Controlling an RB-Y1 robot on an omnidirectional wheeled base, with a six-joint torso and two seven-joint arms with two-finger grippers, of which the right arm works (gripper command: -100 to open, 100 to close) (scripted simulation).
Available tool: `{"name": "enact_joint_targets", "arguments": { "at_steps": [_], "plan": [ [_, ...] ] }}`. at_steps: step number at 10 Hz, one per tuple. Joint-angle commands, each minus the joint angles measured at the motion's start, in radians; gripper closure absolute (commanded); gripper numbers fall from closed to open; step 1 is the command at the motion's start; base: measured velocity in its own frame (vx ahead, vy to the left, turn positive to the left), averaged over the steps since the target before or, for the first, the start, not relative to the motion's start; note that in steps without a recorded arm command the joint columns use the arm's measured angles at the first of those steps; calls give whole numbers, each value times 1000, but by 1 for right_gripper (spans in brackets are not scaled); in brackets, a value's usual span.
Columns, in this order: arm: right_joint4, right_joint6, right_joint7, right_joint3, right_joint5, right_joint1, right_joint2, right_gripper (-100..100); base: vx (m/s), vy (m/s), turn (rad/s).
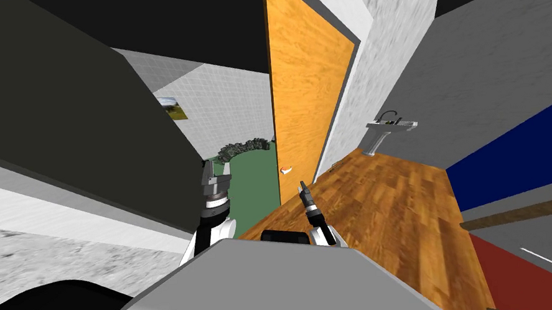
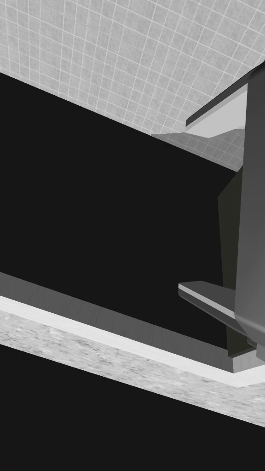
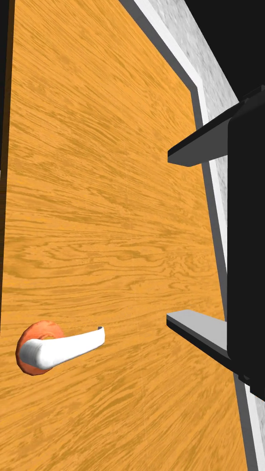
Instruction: Push the door open
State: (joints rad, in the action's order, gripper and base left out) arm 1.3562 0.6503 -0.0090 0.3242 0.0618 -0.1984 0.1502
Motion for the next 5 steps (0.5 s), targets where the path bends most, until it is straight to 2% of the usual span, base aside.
{"name": "enact_joint_targets", "arguments": {
  "at_steps": [1,2,5],
  "plan": [
    [-44,13,-11,16,4,14,9,-100,81,-65,116],
    [-44,13,-11,16,4,14,9,-100,50,-48,51],
    [-118,33,-25,47,9,41,19,-100,64,-57,107]
  ]
}}
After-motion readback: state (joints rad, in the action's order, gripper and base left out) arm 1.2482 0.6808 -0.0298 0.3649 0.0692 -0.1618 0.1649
